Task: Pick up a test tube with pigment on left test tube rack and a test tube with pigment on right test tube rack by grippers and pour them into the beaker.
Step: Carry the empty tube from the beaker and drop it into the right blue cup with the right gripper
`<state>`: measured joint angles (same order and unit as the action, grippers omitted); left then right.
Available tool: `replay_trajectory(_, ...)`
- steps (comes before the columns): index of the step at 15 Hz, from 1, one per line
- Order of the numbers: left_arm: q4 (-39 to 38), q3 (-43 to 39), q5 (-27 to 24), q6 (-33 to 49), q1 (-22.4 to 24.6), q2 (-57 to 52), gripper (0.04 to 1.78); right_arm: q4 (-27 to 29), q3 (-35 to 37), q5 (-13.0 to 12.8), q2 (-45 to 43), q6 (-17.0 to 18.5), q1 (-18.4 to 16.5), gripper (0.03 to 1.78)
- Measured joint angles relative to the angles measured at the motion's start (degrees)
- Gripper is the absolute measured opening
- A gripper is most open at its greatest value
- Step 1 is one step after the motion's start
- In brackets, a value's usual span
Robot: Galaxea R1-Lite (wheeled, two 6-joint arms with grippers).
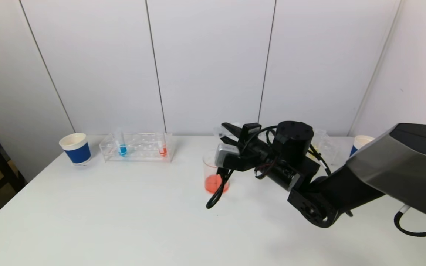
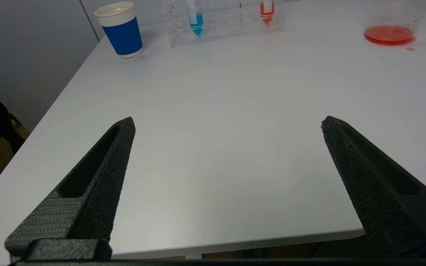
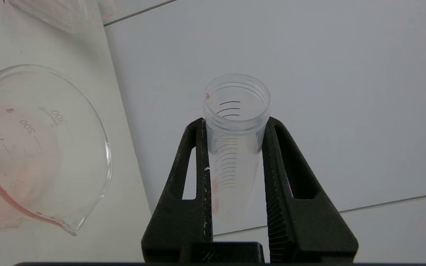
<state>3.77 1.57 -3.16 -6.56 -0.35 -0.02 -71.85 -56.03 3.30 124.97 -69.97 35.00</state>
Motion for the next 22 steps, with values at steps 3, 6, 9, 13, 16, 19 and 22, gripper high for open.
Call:
replay_trajectory(3,0.0,0.0,0.0,0.02,0.02,0.0,1.76,-1.05,-0.67,-0.67,-0.66,9.2,-0.13,0.47)
replay_trajectory(6,0.0,0.0,0.0,0.02,0.0,0.0,1.76,-0.55,-1.11,-3.46,-2.39,18.35,-0.22,0.47)
replay_trajectory(9,0.0,0.0,0.02,0.0,0.0,0.0,1.76,0.0,-1.66,-5.95,-4.02,26.37,-0.83,0.47)
replay_trajectory(13,0.0,0.0,0.02,0.02,0.0,0.0,1.76,0.05,-2.34,-10.11,-5.73,35.47,-1.16,0.47)
replay_trajectory(16,0.0,0.0,0.02,0.0,0.0,0.0,1.76,0.09,-3.4,-13.08,-7.24,40.0,-2.28,0.47)
replay_trajectory(19,0.0,0.0,0.02,0.0,0.0,0.0,1.76,2.39,-5.13,-15.51,-8.79,43.72,-5.16,0.47)
replay_trajectory(22,0.0,0.0,0.0,0.0,0.0,0.0,1.76,10.06,-5.74,-17.65,-11.43,49.45,-7.11,0.47)
